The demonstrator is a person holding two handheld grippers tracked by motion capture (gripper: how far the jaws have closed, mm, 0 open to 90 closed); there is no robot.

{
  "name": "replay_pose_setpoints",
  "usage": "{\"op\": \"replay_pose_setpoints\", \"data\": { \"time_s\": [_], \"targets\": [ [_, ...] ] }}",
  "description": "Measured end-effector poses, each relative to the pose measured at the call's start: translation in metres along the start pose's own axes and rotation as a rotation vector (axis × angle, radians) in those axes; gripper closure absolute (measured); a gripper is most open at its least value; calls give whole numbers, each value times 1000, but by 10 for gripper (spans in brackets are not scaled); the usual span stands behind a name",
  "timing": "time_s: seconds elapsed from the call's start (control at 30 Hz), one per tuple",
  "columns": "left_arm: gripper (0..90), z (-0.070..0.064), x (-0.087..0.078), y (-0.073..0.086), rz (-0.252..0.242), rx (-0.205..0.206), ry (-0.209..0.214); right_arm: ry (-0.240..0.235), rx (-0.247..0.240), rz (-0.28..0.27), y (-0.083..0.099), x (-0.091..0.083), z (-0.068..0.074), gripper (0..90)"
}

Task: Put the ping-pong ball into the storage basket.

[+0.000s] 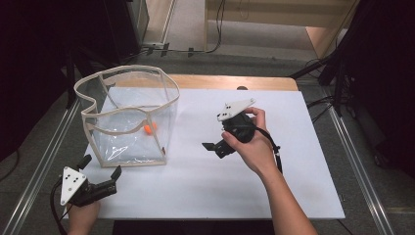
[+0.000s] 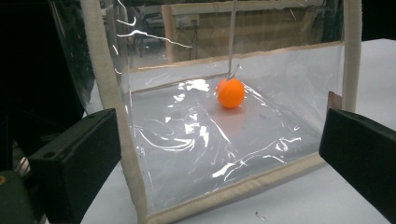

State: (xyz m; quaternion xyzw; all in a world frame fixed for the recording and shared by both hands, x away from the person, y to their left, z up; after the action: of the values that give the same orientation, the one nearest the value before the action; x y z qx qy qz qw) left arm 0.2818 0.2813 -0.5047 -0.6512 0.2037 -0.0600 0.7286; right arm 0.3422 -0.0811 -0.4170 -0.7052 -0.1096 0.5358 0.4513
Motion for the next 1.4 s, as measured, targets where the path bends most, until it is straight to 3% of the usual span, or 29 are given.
{"op": "replay_pose_setpoints", "data": {
  "time_s": [0.73,1.4],
  "targets": [
    [0,0,0,0,3,4,-1,14,55,-63,46,-13,-6,0],
    [0,-1,0,0,3,6,-4,60,125,-109,91,-31,-17,0]
  ]
}}
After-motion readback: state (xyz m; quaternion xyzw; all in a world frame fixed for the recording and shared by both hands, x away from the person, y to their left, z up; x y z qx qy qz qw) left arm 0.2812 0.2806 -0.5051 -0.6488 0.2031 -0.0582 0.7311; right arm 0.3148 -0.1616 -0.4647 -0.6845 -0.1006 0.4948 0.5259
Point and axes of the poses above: each handheld gripper's, and its own axes: x roughly forward along the jaws, y roughly out of its underside, z roughly to its left, the point moved 7 cm from there along x, roughly forward along the jaws
